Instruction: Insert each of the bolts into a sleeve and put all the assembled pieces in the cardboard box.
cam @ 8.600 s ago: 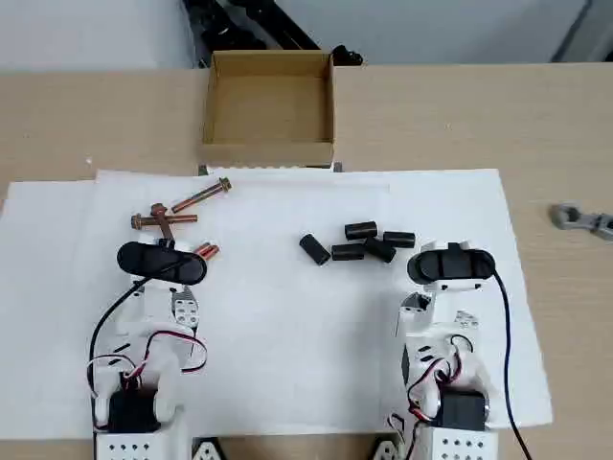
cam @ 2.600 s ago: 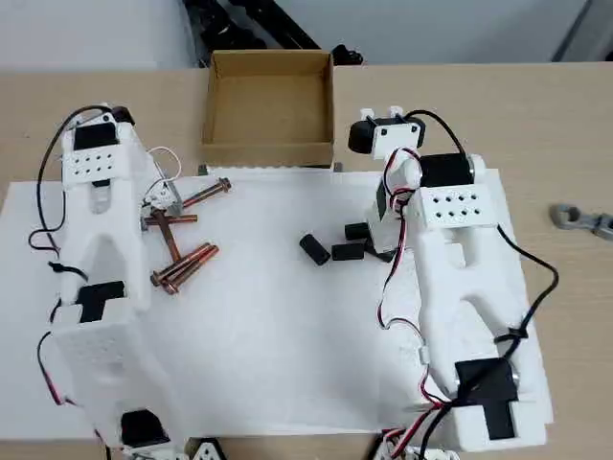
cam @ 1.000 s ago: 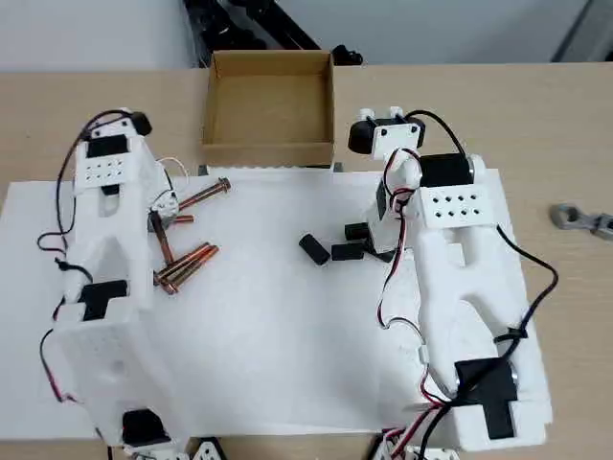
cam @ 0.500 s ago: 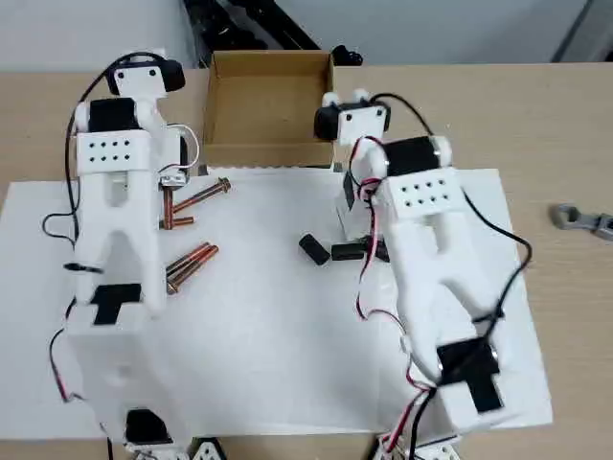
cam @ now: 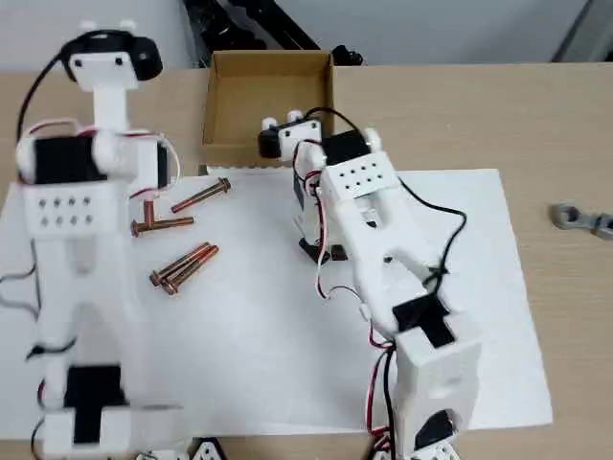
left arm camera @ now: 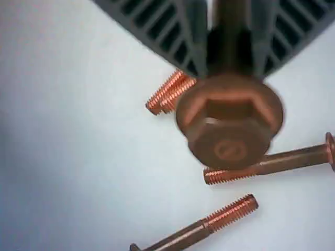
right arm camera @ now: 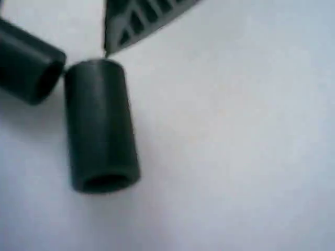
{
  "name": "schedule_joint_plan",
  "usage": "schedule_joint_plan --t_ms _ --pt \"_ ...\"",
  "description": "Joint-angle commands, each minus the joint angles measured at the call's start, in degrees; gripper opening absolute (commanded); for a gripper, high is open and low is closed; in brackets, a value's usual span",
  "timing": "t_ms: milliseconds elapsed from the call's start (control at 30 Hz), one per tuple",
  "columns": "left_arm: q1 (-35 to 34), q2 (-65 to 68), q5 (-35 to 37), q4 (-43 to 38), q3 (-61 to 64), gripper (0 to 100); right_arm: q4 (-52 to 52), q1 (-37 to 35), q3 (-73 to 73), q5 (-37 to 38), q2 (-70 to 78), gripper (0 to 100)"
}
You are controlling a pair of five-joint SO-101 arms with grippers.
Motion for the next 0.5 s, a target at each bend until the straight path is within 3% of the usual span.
schedule_joint_plan --t_ms 0,467 --pt "0.0 -10.0 -0.4 0.8 3.4 1 -0.1 -0.5 -3.3 0.9 1.8 20.7" --pt "0.0 -22.6 -1.8 -3.4 19.2 1 -5.1 -6.0 -3.6 1.1 4.9 21.7"
